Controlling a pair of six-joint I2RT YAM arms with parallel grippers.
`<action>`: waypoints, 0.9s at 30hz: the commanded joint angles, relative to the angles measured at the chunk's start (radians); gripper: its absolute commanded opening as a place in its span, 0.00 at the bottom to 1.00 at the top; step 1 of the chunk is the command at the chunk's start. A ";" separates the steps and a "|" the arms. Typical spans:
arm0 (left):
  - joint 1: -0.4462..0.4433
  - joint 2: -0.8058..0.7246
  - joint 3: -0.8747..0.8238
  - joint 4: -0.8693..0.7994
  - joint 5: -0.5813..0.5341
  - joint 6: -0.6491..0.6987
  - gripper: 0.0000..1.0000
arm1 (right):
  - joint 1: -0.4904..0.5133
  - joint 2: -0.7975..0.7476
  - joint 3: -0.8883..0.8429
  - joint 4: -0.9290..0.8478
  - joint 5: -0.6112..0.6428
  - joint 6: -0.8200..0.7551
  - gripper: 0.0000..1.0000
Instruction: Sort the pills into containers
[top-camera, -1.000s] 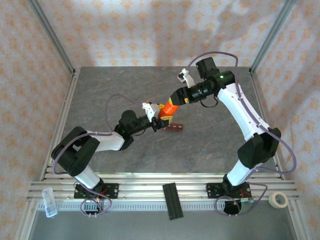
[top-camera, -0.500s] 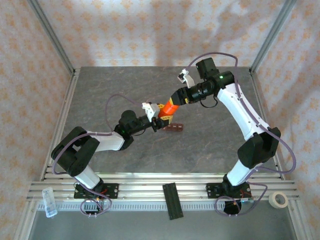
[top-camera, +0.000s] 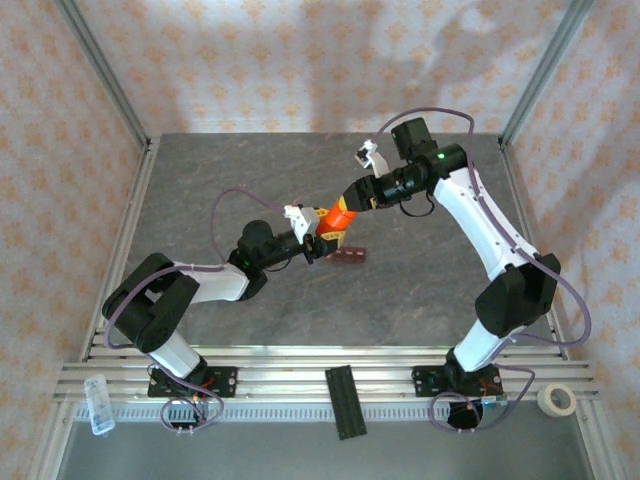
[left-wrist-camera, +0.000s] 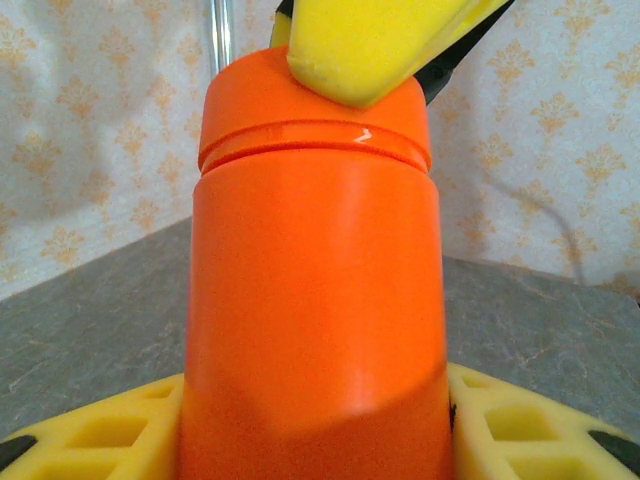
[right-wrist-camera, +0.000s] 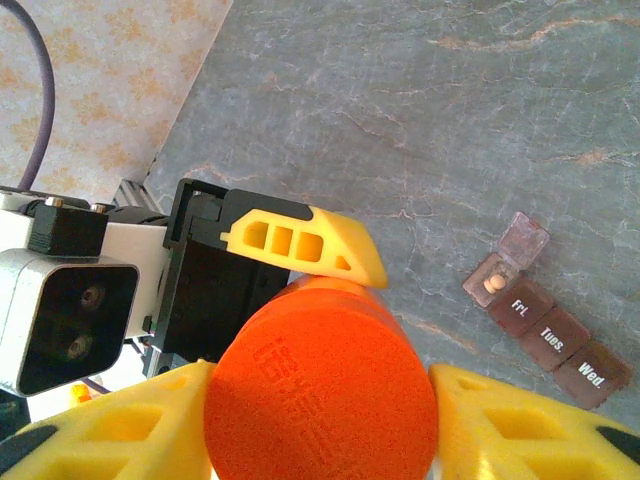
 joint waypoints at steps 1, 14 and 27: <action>-0.003 -0.025 0.019 0.072 0.018 -0.002 0.00 | 0.003 0.007 -0.037 0.042 -0.018 0.060 0.49; -0.034 -0.042 0.019 0.029 -0.169 0.116 0.00 | 0.146 -0.133 -0.351 0.445 0.411 0.748 0.40; -0.042 -0.015 0.004 0.057 -0.193 0.113 0.00 | 0.104 -0.146 -0.252 0.442 0.397 0.772 0.69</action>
